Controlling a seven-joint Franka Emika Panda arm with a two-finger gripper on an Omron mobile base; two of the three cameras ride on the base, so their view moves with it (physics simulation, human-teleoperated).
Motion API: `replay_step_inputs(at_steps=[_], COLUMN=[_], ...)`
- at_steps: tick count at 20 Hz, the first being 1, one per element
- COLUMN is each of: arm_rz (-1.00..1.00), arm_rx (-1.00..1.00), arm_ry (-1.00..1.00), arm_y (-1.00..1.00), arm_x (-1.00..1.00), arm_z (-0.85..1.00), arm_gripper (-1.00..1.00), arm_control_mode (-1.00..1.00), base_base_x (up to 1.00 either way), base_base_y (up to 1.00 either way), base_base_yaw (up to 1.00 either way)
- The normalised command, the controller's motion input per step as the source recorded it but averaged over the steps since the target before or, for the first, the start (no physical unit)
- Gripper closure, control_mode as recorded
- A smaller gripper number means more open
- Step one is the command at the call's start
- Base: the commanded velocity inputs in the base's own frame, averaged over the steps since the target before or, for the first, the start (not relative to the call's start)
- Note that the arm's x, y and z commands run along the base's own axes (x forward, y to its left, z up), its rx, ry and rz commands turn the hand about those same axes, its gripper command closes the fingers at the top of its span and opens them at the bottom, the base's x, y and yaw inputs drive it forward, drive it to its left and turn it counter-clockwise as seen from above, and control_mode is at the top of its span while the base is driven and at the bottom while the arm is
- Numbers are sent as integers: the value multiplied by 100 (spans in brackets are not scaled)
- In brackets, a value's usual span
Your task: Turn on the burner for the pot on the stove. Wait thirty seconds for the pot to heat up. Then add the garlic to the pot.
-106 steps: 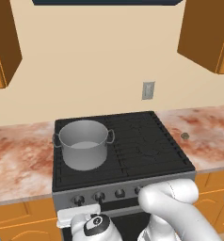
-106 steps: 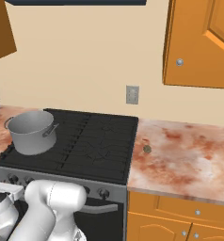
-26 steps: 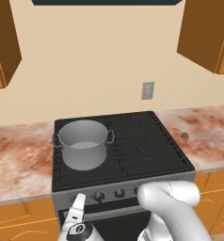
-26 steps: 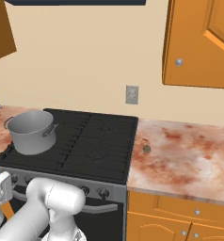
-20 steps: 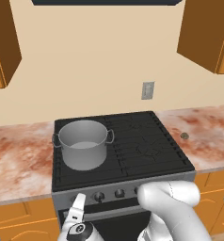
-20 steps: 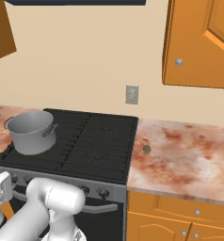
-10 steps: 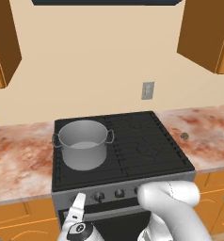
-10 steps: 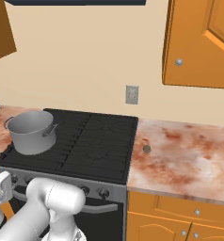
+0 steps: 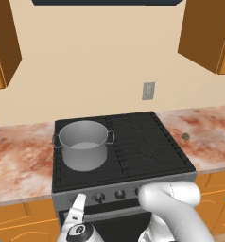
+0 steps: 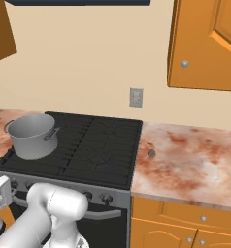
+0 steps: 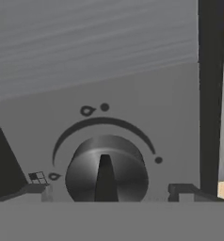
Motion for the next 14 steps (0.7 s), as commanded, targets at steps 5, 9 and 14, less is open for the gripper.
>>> replay_step_inputs(at_steps=[5, 9, 14], arm_rz=[0, 0, 0], arm_rx=[1, 0, 3], arm_ry=[-1, -3, 0], arm_y=[0, 0, 0], arm_x=[-25, -56, -69], arm_z=[34, 29, 41], arm_gripper=[-100, -100, -100], arm_control_mode=[-100, -100, -100], base_base_x=[0, 0, 0], base_base_y=[0, 0, 0], base_base_yaw=[0, 0, 0])
